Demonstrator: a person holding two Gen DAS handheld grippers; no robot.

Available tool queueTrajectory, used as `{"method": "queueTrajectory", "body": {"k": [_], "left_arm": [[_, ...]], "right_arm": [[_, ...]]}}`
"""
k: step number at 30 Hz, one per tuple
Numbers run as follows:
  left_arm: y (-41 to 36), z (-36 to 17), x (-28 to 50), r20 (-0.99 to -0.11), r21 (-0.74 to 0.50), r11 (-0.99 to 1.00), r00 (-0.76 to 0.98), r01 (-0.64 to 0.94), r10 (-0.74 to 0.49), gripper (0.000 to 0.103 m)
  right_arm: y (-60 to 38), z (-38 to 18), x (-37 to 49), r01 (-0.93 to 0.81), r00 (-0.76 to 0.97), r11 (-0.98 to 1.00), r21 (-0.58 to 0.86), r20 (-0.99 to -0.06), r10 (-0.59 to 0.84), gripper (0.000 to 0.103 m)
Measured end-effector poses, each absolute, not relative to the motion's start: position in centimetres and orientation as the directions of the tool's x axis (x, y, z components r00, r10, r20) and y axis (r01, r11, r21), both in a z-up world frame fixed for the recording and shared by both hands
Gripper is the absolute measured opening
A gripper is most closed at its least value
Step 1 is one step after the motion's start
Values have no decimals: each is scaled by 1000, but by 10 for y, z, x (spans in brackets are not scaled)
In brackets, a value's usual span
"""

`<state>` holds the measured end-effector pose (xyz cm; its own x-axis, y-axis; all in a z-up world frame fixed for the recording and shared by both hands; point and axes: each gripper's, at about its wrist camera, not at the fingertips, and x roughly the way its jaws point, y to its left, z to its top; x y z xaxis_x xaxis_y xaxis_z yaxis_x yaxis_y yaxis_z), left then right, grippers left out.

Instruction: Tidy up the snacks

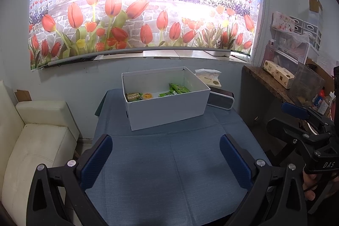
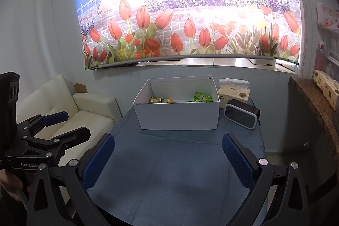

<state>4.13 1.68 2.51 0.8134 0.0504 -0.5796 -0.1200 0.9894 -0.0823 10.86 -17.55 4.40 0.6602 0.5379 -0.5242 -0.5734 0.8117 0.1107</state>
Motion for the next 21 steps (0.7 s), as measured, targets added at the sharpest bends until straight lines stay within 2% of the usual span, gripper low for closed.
{"method": "queueTrajectory", "body": {"k": [21], "left_arm": [[23,27,39,-577,-103,987,815,-123,41,103]], "right_arm": [[-173,43,108,-572,662,815,95,-534,526,103]]}}
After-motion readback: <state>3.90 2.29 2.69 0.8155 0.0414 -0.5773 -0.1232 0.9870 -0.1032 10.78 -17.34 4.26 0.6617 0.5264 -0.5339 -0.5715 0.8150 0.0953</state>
